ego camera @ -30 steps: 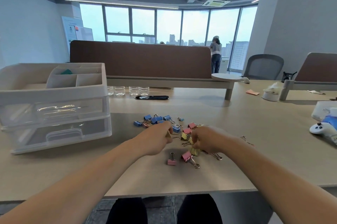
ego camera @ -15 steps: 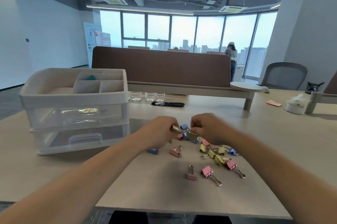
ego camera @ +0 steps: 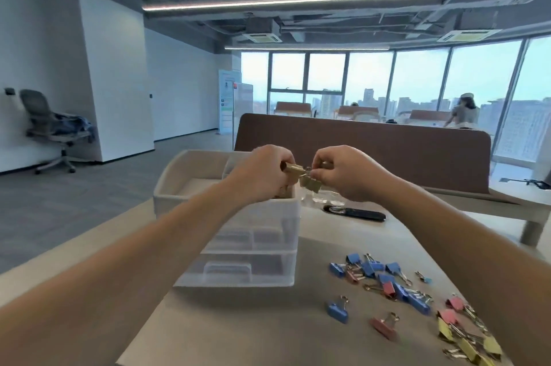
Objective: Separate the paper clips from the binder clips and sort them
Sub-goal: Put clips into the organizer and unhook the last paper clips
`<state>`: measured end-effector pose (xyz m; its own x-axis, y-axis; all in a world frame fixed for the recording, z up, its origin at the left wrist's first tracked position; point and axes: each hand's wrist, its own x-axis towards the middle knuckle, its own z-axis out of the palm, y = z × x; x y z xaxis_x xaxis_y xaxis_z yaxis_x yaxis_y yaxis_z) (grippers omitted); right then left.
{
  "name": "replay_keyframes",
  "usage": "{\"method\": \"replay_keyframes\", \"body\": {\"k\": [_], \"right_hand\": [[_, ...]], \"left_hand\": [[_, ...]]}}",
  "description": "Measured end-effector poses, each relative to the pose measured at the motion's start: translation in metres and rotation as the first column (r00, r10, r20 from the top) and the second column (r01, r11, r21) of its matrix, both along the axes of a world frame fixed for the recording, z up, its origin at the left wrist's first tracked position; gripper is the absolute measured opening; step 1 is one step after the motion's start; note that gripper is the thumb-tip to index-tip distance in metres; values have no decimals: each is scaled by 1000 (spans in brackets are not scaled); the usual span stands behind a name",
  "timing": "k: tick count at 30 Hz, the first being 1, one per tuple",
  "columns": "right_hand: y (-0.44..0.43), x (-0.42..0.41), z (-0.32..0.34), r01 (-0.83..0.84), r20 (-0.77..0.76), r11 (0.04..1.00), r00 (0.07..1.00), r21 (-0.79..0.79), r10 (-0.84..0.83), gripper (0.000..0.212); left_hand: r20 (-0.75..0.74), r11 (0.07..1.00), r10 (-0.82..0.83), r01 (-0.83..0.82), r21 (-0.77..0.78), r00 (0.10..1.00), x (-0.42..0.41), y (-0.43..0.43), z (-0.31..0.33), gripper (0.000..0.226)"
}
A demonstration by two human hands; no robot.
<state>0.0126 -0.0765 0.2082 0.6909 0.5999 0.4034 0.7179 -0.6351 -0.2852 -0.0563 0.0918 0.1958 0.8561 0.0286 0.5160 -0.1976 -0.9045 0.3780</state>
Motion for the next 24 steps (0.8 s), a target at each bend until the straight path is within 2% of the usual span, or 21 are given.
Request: {"method": "replay_keyframes", "body": {"k": [7,12,20,24], "right_hand": [[88,49,20,-44,57,998,998,44,41,12],[132,83,25,-38,43,999,998,30,37,11],[172,115,18,-57,6,996,998,-74,58,20],[180,119,14,-93,-14,992,996,-80,93,13]], "left_hand": [[-48,990,97,-101,-98,994,35,67,22,6],[-61,978,135,-143,-151,989,71,102,26,6],[-147,973,164,-184,-137,976,110,134,17,16],[-174,979,154,-175,-108,973,112,145,13,23]]}}
